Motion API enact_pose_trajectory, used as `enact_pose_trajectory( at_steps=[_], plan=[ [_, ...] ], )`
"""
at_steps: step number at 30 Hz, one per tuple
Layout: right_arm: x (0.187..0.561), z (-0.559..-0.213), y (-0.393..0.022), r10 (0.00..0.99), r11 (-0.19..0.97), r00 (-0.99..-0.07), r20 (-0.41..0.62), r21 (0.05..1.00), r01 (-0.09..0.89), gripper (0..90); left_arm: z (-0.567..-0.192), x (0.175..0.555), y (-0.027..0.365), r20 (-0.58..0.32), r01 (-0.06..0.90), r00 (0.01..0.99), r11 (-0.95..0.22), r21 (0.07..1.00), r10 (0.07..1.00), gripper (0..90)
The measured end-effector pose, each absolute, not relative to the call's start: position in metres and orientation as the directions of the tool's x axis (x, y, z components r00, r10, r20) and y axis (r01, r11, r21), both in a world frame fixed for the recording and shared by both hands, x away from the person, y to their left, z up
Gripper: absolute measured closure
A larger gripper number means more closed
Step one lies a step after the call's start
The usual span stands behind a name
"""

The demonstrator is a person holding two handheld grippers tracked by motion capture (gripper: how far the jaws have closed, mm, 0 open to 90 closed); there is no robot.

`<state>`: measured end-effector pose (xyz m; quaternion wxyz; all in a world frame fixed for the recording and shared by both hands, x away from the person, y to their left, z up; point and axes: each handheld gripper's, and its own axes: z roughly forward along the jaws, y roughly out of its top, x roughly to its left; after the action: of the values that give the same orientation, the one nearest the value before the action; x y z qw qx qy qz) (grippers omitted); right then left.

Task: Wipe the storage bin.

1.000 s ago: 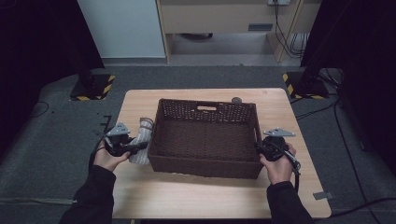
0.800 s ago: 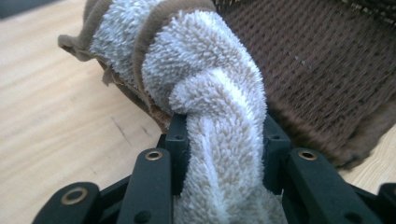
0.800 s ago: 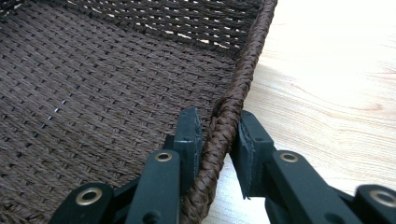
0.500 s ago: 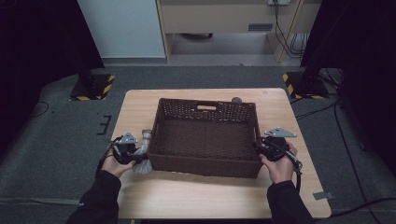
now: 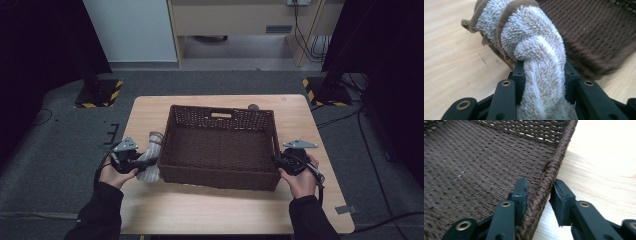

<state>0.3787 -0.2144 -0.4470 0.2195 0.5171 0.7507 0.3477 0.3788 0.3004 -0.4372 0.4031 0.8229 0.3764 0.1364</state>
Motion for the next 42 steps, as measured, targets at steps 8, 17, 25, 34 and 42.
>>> enact_pose_trajectory(
  at_steps=[8,17,25,34,42],
  plan=[
    [0.380,-0.447,-0.211,0.942,0.206,-0.336,0.022,0.752,0.627,71.1,-0.429,0.363,0.303,-0.077,0.487,0.688,-0.379,0.787,0.722,63.0],
    [0.384,-0.447,-0.204,0.954,0.173,-0.298,0.029,0.758,0.629,70.9,-0.448,0.367,0.301,-0.066,0.515,0.666,-0.393,0.762,0.743,62.8],
    [0.382,-0.449,-0.207,0.945,0.176,-0.325,0.039,0.776,0.605,65.8,-0.493,0.372,0.297,-0.082,0.608,0.648,-0.450,0.654,0.757,62.6],
    [0.376,-0.443,-0.212,0.927,0.197,-0.372,0.040,0.792,0.578,55.0,-0.458,0.362,0.304,-0.103,0.542,0.656,-0.371,0.754,0.747,62.6],
    [0.375,-0.449,-0.213,0.915,0.220,-0.400,0.044,0.777,0.589,53.6,-0.437,0.348,0.308,-0.095,0.490,0.660,-0.330,0.807,0.746,62.5]
  ],
)
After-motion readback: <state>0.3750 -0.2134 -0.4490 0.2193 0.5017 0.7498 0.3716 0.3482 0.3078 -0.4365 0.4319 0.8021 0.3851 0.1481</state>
